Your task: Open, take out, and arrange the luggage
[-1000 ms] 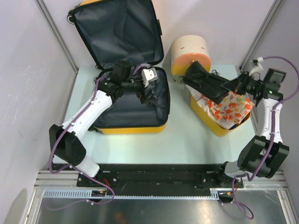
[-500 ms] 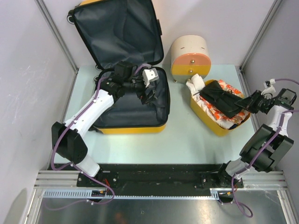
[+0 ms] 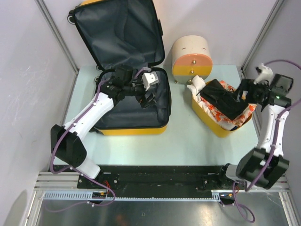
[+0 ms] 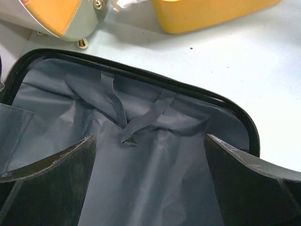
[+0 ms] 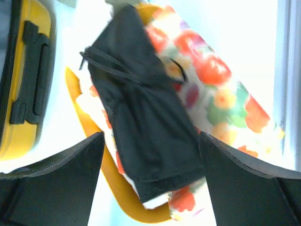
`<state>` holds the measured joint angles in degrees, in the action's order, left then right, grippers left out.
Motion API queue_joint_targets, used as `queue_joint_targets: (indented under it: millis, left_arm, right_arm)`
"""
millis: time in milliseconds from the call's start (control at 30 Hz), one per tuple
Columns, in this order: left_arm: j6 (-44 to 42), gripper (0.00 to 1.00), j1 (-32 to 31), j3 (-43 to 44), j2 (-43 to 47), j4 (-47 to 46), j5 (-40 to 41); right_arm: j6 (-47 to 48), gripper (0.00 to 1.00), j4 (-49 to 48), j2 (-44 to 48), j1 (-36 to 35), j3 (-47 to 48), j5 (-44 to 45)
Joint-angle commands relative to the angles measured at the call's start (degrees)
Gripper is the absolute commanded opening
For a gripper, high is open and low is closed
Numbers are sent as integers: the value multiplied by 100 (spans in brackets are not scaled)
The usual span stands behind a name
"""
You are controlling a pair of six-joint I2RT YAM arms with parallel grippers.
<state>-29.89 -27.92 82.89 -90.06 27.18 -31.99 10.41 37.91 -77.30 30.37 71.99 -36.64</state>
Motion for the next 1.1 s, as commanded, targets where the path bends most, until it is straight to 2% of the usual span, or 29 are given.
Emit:
queue_joint_targets:
  millis: [0,67,100,167,267,400,567,867,933,967,1000,1067]
  left_arm:
    - [220,100,50,-124,436,-81,-9]
    - [282,100,59,-185,480,-81,-44]
    - [291,100,59,-203,533,-81,-44]
    - [291,100,59,-273,577,-90,-27]
    - [291,100,59,-387,718,-81,-1]
    - [299,100,68,-563,859,-81,17]
    - [370,100,68,-660,946,-90,-9]
    - [475,100,50,-608,1026,-81,26]
    - [458,100,59,-634,1043,-81,87]
    - [449,100,59,-651,1052,-81,96]
    - [423,100,59,-660,1078,-81,105]
    - [414,100,59,-695,1087,-72,96]
  right_arm:
    - [1137,86,847,724,-1720,641,1725]
    - [1033,87,1068,742,-2331,650,2133]
    - [972,88,1165,777,-2586,615,2065]
    - [735,89,1131,786,-2641,606,2021]
    - [892,89,1262,655,-2720,606,1872]
    - [1023,82,1281,348,-3193,457,1502]
    - [1305,72,912,-249,-3915,211,2195]
    - [1612,61,595,-1401,-4118,176,2785]
    - [1866,51,638,-1463,-4083,175,2672]
    - [1989,42,726,-1472,-4066,175,2602]
    - [2165,22,796,-1429,-4004,175,2514]
    - [2768,2,1050,-1350,-3908,175,2241]
